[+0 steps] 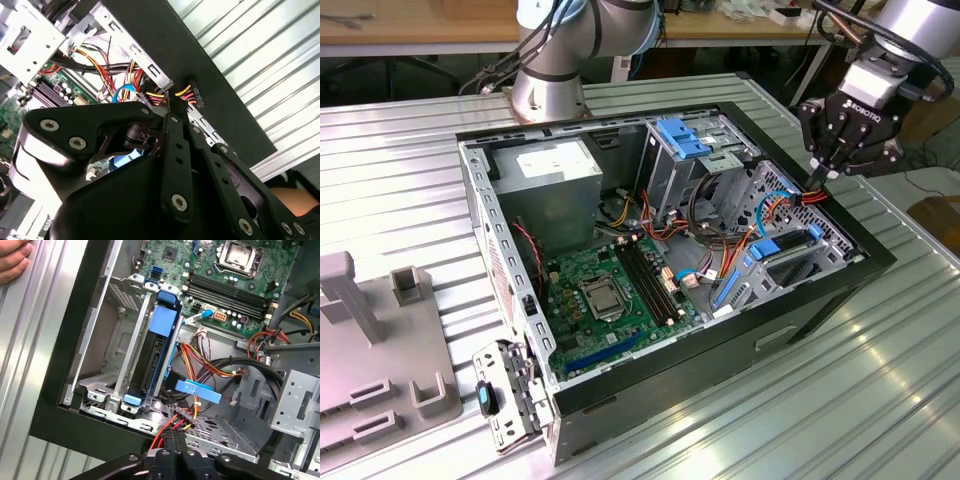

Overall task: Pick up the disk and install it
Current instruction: 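Insert the first disk wire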

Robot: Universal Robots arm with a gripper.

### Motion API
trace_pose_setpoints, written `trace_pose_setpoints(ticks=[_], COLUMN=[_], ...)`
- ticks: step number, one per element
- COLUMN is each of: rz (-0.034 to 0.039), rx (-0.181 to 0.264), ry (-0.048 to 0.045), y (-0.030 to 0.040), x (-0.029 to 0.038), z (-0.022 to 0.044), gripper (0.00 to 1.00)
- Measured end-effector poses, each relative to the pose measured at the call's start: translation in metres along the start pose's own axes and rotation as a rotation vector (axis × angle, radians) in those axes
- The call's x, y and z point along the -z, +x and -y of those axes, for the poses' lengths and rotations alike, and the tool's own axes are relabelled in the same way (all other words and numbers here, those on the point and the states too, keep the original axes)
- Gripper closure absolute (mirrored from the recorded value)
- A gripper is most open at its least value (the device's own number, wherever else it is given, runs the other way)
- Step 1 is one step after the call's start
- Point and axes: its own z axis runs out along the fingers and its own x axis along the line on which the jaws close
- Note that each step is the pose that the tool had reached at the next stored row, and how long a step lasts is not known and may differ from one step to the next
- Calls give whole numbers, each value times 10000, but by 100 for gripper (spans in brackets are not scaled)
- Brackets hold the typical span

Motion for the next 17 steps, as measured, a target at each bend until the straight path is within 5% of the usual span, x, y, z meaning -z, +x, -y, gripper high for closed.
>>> trace_pose_setpoints(ticks=[17], rz=[127], rx=[3827], ry=[88], y=[7], x=[-1], z=[17], gripper=[89])
